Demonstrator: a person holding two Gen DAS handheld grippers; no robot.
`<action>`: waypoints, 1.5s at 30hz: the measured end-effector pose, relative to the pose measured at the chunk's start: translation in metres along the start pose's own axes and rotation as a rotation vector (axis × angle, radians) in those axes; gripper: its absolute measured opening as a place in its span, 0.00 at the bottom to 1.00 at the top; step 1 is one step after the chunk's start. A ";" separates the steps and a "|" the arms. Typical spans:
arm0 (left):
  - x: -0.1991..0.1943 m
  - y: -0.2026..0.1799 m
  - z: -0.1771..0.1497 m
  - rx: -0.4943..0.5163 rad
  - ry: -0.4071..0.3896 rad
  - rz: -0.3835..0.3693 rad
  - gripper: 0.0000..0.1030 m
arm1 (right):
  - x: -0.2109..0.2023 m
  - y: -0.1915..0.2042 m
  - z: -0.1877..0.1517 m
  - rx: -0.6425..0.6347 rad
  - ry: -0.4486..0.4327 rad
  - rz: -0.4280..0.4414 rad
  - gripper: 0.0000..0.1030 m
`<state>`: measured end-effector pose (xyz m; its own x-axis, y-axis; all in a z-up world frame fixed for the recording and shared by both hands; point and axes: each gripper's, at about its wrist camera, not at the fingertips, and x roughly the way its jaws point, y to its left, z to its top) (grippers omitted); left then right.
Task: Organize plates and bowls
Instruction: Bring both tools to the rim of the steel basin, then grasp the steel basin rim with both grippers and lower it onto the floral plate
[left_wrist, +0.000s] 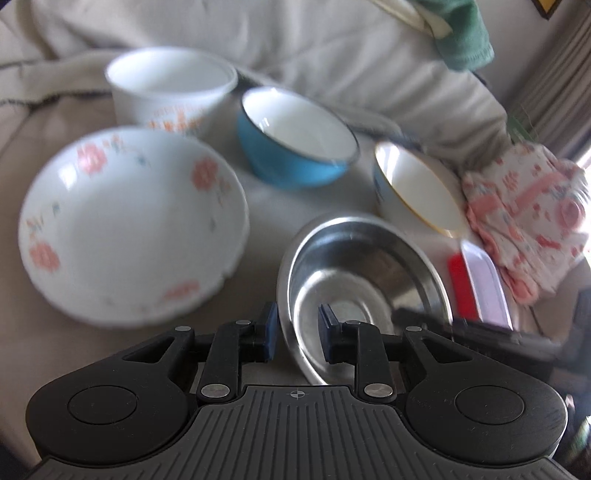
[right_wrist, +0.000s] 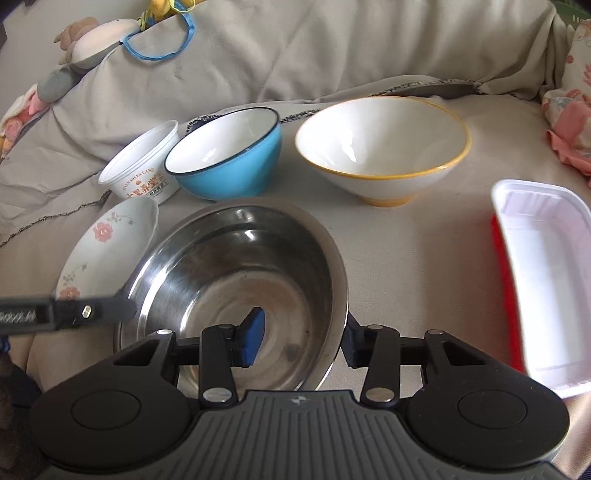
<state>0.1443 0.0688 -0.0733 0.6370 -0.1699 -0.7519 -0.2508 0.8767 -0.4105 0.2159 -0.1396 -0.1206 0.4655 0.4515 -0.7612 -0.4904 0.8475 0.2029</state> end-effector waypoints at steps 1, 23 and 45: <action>-0.001 -0.001 -0.004 0.005 0.018 -0.013 0.26 | -0.003 -0.002 -0.002 -0.005 0.004 0.000 0.41; -0.039 0.092 0.056 -0.081 -0.208 0.044 0.25 | 0.018 0.106 0.077 -0.147 -0.055 0.084 0.42; -0.037 0.175 0.060 -0.226 -0.244 0.231 0.28 | 0.094 0.196 0.069 -0.371 -0.045 0.015 0.42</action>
<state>0.1205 0.2560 -0.0863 0.6925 0.1559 -0.7043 -0.5444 0.7536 -0.3684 0.2144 0.0883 -0.1102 0.4842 0.4816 -0.7305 -0.7269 0.6861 -0.0295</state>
